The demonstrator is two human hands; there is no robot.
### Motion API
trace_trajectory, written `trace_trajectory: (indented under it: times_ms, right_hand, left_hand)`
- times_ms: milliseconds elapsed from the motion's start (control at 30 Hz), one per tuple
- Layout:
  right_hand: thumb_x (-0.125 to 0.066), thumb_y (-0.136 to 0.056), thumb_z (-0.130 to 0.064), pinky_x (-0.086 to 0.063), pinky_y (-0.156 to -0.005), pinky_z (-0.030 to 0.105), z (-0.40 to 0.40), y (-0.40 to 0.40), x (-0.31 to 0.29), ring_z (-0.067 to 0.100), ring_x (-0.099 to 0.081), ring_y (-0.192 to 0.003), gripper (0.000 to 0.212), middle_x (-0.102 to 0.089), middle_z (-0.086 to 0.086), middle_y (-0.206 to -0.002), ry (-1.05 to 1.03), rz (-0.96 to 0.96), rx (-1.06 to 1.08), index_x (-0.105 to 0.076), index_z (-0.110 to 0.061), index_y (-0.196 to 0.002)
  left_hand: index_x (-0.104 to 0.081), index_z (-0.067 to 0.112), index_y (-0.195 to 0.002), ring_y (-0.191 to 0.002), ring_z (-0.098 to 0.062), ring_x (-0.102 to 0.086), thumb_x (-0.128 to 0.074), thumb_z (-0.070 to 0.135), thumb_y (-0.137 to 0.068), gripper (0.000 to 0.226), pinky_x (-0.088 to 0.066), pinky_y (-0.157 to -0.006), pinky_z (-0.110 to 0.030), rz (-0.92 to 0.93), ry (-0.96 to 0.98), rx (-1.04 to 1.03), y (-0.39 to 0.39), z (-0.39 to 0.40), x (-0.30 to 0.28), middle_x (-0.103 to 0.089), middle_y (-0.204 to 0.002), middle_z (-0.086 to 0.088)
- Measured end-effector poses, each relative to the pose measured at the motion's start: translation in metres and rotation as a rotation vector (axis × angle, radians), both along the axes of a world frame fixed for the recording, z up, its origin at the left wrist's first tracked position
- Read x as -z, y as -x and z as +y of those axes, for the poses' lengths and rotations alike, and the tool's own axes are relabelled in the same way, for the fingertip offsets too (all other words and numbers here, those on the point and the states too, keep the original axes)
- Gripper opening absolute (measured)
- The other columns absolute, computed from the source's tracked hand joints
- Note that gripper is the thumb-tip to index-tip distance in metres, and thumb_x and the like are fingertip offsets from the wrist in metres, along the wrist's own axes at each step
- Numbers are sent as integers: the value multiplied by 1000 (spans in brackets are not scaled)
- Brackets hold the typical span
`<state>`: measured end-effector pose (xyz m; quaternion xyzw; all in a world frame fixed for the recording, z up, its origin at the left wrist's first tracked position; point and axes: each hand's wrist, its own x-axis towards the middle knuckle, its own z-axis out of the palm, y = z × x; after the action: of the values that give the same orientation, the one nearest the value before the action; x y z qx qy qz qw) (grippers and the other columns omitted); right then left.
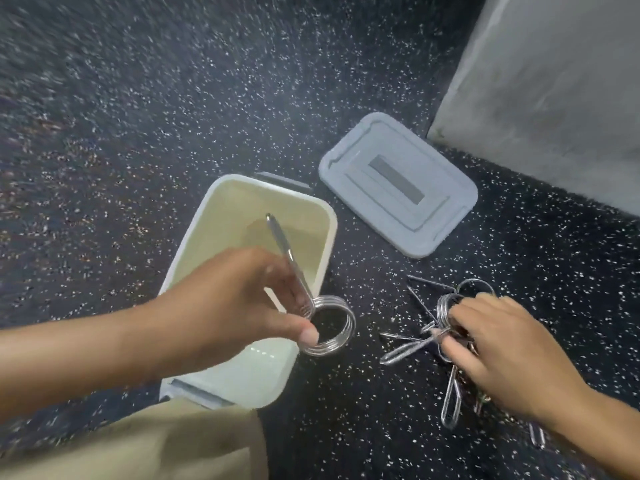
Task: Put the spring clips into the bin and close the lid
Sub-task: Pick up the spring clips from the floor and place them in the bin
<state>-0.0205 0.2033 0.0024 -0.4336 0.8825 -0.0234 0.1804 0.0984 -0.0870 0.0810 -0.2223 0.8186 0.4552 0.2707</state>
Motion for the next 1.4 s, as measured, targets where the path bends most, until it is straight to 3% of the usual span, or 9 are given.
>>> trace_trajectory:
  times_ms: [233, 433, 533, 700, 800, 867, 1000, 1233, 1400]
  right_hand:
    - [-65, -81, -34, -40, -51, 29, -35, 3, -27, 14, -43, -56, 25, -42, -13, -61, 50, 21, -120, -46, -25, -68]
    - [-48, -93, -51, -49, -54, 34, -75, 14, -54, 8, -52, -63, 32, -49, -17, -67, 47, -44, -170, -52, -26, -74]
    - [-44, -91, -53, -53, -63, 37, -108, 16, -63, 11, -57, -72, 33, -57, -13, -76, 32, -88, -199, -58, -24, -82]
    - [-49, -92, -48, -42, -64, 29, -162, 16, -62, 5, -48, -75, 22, -51, -16, -75, 99, -170, -255, -51, -30, -79]
    - [-49, -92, -44, -37, -65, 34, -191, 13, -55, 14, -47, -78, 20, -53, -13, -78, 138, -180, -287, -50, -27, -81]
    - [-51, -93, -40, -37, -67, 36, -207, 12, -47, 18, -47, -80, 19, -54, -10, -80, 144, -178, -316, -45, -28, -81]
    - [-54, -92, -35, -33, -67, 35, -237, 10, -31, 22, -46, -83, 16, -52, -7, -81, 141, -138, -374, -42, -30, -82]
    - [-48, -97, -26, -30, -68, 35, -265, -1, -2, 27, -46, -86, 16, -49, 1, -87, 74, -74, -487, -41, -22, -84]
    - [-52, -95, -20, -37, -73, 36, -268, -4, 27, 31, -52, -90, 14, -58, 7, -94, 22, -6, -586, -60, -10, -97]
  left_hand:
    - [-68, 25, -80, -57, -17, -61, -88, 32, -70, 24, -35, -56, -31, 36, -173, -327, -59, -20, 20, -74, -69, 0]
    - [-64, 27, -87, -70, -22, -72, -83, 30, -81, 20, -54, -67, -50, 46, -200, -312, -73, -37, 47, -75, -82, -3]
    - [-60, 26, -87, -69, -20, -75, -78, 25, -86, 18, -60, -69, -44, 34, -194, -254, -75, -44, 64, -74, -82, 4]
    - [-51, 20, -94, -72, -32, -75, -64, 14, -97, 14, -59, -49, -34, -22, -245, -206, -63, -52, 96, -60, -99, -2]
    - [-50, 14, -99, -69, -27, -73, -59, 16, -98, 10, -58, -52, -37, -9, -86, -82, -53, -52, 112, -60, -100, -7]
    - [-45, 13, -91, -69, -24, -61, -57, 16, -96, 13, -44, -57, -35, -15, 159, 26, -47, -49, 122, -60, -94, -5]
    - [-49, 9, -97, -82, -35, -55, -49, 2, -90, 11, -31, -61, -36, -39, 462, 155, -45, -43, 140, -63, -99, -13]
    - [-61, 2, -115, -104, -34, -66, -52, -7, -88, 29, -41, -68, -35, -165, 528, 211, -45, -43, 165, -68, -112, -14]
    - [-68, 1, -110, -104, -31, -68, -52, -13, -85, 32, -42, -66, -32, -194, 621, 411, -51, -43, 171, -69, -112, -13]
